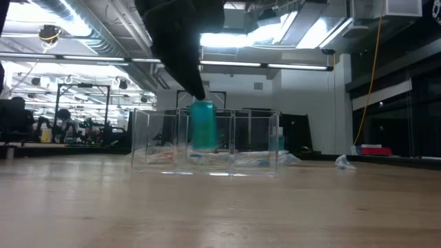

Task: Pick & Place toothbrushing station
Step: Put the blue mouthwash into the transparent organizer

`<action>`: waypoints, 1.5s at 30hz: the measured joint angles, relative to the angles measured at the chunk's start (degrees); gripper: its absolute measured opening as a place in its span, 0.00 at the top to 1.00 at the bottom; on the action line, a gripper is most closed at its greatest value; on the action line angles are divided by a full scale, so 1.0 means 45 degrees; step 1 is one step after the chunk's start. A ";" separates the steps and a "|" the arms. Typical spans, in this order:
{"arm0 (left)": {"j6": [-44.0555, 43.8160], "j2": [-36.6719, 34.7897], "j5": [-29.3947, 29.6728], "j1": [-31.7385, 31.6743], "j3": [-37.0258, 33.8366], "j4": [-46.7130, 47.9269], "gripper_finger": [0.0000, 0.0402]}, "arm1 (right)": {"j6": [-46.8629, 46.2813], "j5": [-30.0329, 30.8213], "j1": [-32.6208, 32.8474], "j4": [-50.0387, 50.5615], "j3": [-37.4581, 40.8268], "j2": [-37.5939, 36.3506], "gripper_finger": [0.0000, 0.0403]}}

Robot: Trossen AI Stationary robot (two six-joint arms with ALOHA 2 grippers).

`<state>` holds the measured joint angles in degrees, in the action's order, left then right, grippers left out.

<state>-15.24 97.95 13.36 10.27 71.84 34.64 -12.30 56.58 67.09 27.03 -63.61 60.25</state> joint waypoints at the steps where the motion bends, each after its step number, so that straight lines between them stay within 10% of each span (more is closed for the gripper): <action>1: 0.0054 0.0000 -0.0083 -0.0062 -0.0022 -0.0169 0.78 | 0.0069 0.0000 0.0000 0.0000 0.0000 0.0000 0.97; 45: 0.0234 0.0962 -0.0932 -0.0641 0.0653 0.0488 0.75 | 0.0067 -0.0112 0.0000 0.0012 -0.0005 0.0237 0.97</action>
<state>-14.18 102.28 9.17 7.38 74.78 36.84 -12.00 56.07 67.09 27.08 -63.64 61.31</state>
